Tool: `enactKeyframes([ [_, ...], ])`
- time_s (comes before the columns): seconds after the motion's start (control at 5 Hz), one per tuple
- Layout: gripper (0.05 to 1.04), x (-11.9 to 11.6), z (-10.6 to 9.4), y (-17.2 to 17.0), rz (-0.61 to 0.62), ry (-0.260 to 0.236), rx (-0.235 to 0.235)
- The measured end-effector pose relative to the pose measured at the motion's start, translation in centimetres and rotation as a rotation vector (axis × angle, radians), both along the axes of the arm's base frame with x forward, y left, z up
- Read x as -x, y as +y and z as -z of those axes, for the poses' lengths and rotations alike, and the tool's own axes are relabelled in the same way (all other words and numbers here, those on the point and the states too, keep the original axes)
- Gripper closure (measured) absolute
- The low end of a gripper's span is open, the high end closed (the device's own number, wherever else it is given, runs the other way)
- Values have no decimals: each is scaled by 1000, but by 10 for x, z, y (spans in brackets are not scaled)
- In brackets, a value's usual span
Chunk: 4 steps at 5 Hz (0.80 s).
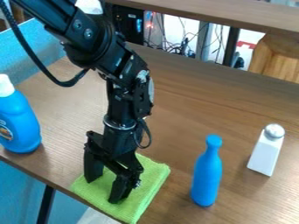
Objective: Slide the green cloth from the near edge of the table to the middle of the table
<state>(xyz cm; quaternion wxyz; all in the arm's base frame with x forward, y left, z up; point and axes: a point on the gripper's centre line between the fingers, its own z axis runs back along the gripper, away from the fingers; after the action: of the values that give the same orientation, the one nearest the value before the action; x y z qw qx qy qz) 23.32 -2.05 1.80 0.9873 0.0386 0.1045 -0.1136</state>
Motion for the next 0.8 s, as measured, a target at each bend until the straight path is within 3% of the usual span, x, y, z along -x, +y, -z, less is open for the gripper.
enactKeyframes([
  [0.2,83,-10,1,2,-9,-2,19],
  [0.6,83,-95,-3,-5,-43,-126,78],
  [0.8,83,-128,-5,-9,-25,-151,88],
])
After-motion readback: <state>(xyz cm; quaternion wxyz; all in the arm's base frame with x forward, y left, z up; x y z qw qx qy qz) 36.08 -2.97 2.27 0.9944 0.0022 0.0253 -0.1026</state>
